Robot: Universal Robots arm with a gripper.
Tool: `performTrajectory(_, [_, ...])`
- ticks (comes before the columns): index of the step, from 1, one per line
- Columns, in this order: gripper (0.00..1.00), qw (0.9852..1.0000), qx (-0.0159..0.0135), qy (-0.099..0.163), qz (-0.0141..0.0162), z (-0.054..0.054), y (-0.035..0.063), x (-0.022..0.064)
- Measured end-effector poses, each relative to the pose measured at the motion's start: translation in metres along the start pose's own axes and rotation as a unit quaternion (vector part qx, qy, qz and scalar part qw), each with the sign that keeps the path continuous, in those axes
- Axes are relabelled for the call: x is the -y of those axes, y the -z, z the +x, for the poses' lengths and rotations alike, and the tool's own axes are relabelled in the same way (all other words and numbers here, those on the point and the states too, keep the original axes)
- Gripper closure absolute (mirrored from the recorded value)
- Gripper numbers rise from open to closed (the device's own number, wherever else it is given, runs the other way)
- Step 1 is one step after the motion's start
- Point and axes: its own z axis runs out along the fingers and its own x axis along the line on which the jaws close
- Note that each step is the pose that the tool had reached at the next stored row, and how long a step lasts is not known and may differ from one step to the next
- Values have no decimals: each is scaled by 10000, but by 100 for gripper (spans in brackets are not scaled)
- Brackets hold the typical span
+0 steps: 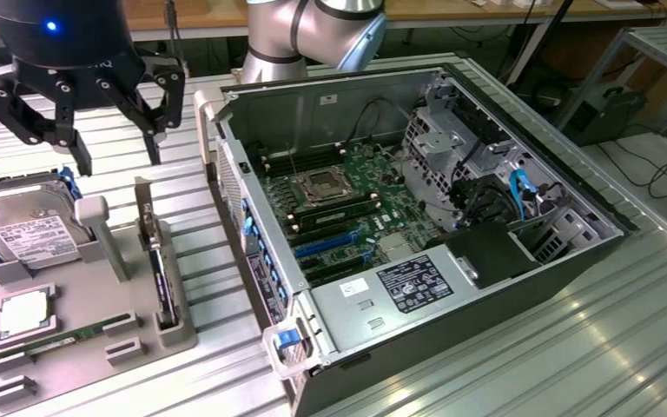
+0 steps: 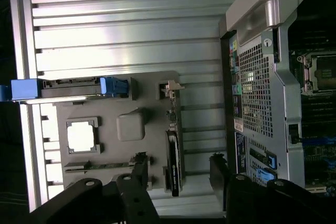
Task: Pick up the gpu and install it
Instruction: 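Pick up the gpu and move the gpu toward the slot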
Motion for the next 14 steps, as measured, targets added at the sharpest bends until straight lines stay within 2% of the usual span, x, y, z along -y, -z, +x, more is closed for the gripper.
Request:
performTrajectory(1, [40, 10000, -3, 59, 1, 0, -3, 0])
performTrajectory(2, [34, 9999, -5, 118, 0, 1, -10, 1])
performTrajectory(7, [34, 9998, -3, 176, -1, 12, -61, 17])
performTrajectory(14, [34, 9999, 11, 173, -2, 13, -170, 99])
